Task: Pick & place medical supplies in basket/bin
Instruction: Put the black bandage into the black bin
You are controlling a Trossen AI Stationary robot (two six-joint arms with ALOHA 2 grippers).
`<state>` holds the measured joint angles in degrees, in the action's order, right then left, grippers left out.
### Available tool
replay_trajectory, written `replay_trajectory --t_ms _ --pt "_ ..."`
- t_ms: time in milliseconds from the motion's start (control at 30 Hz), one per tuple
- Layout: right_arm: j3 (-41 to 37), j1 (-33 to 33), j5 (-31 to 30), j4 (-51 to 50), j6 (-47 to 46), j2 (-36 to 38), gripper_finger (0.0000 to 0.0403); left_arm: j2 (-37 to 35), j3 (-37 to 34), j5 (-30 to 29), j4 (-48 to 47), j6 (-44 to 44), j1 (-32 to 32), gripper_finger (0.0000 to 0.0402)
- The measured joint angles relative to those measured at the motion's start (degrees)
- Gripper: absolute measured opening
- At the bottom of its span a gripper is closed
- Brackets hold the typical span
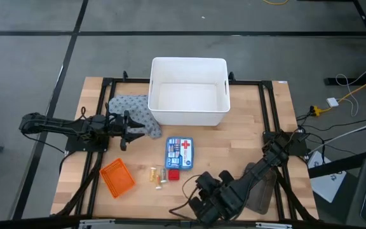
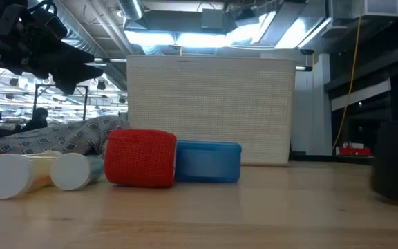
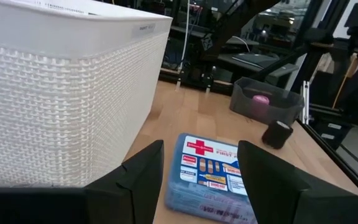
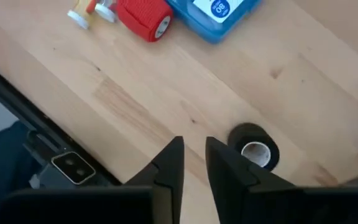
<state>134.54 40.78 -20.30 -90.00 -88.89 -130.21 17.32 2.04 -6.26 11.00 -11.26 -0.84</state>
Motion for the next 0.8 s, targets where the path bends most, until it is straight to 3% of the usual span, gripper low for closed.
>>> replay_trajectory --t_ms 133,300,500,667,800 --pt "0.0 -0.1 0.1 0.0 2.7 0.0 0.0091 0.0 0.0 0.0 0.0 0.1 0.0 0.0201" --pt "-1.4 0.0 1.3 0.0 6.6 0.0 0.0156 0.1 0.0 0.0 -0.3 0.5 0.0 0.0201" --pt "-8.2 0.1 6.3 0.3 6.7 0.0 0.022 0.1 0.0 1.3 -0.5 0.5 0.0 0.0201" --pt "-15.9 0.1 12.5 4.9 7.1 0.0 0.0237 0.1 0.0 1.4 -0.5 0.1 0.0 0.0201" --pt "-19.9 0.1 13.3 8.2 8.4 0.0 0.0234 0.1 0.0 1.1 -0.5 0.1 0.0 0.0201"
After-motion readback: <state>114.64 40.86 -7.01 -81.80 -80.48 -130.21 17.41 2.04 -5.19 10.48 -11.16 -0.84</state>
